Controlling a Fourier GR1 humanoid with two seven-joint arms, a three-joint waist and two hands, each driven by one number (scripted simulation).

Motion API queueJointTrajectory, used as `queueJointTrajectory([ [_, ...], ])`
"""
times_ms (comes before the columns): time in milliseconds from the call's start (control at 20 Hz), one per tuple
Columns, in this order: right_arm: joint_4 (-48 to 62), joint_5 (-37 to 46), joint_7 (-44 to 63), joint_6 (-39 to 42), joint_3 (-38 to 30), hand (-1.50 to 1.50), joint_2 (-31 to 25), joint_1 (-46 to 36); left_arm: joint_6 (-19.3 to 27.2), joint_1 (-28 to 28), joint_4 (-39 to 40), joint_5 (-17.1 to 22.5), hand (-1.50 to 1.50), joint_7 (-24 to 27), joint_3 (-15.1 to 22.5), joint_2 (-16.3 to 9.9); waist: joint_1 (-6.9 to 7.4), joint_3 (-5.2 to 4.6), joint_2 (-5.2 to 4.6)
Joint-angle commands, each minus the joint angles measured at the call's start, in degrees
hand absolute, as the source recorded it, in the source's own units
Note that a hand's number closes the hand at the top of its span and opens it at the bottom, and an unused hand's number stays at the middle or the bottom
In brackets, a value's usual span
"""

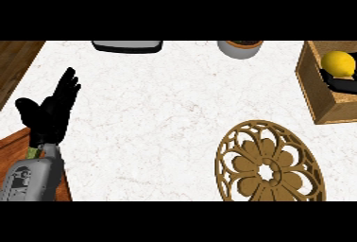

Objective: Pick the lemon from the placemat and place it in the basket

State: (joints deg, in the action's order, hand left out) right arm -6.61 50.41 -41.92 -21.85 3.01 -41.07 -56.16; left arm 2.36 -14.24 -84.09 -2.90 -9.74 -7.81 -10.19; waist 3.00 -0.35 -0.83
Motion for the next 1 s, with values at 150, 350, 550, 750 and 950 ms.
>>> queueJointTrajectory([
  [150, 2.6, 1.7, 0.6, -0.1, 1.0, 1.50, 1.7, 1.3, 0.7, -1.5, 0.8, -0.6, 0.00, 0.4, -0.4, -0.2, 0.10, 0.58, -0.62],
  [350, 3.6, 2.3, 0.7, 2.8, 1.4, 1.50, -0.4, 0.6, -0.9, -0.6, 1.3, 0.4, 0.00, 1.6, 0.0, -0.1, 0.66, 0.59, -0.80],
  [550, 4.9, 2.7, 4.9, 5.2, 1.8, 1.50, 0.0, 0.3, 0.2, -0.7, -0.2, -0.3, 0.00, -0.2, 0.3, 0.3, 0.35, 0.57, -0.64],
  [750, 6.0, 3.7, 8.0, 7.2, 2.7, 1.50, -1.9, -0.2, 0.3, -0.5, -2.2, -0.1, 0.00, -0.8, 1.1, 1.0, 1.18, 0.64, -0.81],
  [950, 4.2, -0.9, 7.2, 5.9, -1.7, -1.50, 1.7, 0.1, 0.4, 0.6, 0.7, -0.4, 0.00, 2.2, 0.7, 1.5, 0.01, 0.59, -0.57],
])
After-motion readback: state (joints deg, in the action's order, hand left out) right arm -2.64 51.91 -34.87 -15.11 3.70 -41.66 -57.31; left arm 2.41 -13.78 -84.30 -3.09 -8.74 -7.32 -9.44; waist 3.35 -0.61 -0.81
